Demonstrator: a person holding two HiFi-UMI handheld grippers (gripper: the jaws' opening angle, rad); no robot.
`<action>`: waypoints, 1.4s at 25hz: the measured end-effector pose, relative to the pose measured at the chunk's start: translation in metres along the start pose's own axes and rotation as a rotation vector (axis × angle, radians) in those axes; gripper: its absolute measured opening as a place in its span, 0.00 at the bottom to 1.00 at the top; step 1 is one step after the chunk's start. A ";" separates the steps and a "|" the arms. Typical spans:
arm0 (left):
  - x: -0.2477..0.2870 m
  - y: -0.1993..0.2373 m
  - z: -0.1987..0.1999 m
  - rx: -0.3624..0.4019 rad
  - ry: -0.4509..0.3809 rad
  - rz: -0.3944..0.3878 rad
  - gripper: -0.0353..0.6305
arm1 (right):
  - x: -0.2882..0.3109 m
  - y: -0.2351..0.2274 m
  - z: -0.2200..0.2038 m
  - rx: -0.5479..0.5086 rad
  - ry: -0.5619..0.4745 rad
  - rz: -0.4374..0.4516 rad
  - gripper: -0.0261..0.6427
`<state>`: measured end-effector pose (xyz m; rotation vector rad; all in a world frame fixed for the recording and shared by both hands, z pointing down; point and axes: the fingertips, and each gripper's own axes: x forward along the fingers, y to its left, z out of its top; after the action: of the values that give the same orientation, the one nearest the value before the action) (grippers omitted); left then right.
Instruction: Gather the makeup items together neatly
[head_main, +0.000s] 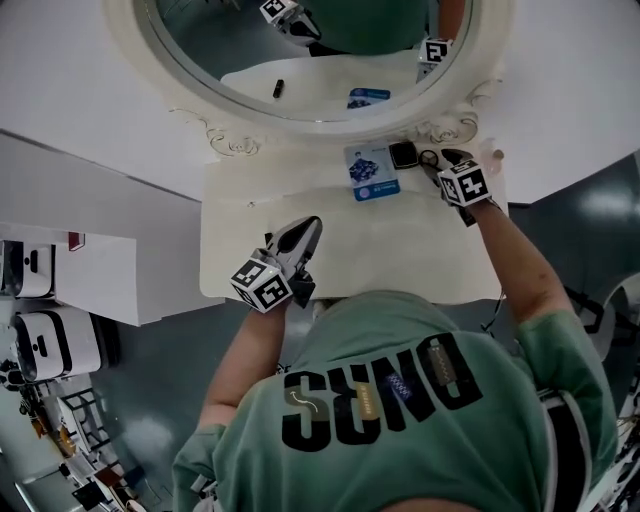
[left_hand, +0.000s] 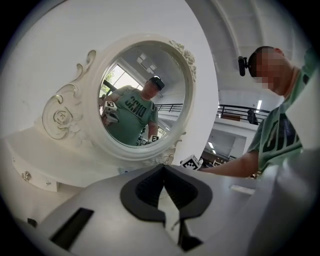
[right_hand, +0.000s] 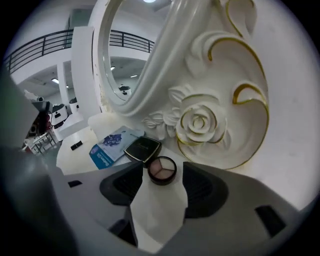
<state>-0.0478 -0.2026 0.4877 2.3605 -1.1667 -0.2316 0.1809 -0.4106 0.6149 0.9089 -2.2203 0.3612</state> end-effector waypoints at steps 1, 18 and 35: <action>0.006 -0.005 -0.004 -0.004 0.006 -0.002 0.06 | 0.006 -0.002 -0.004 -0.003 0.011 0.013 0.40; -0.027 -0.013 -0.016 -0.036 -0.013 0.060 0.06 | -0.020 0.030 0.024 -0.028 -0.097 0.141 0.34; -0.236 0.100 0.013 -0.094 -0.086 0.096 0.06 | 0.071 0.394 0.014 -0.214 0.037 0.422 0.34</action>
<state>-0.2683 -0.0736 0.5114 2.2261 -1.2768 -0.3499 -0.1378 -0.1710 0.6572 0.3140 -2.3541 0.3203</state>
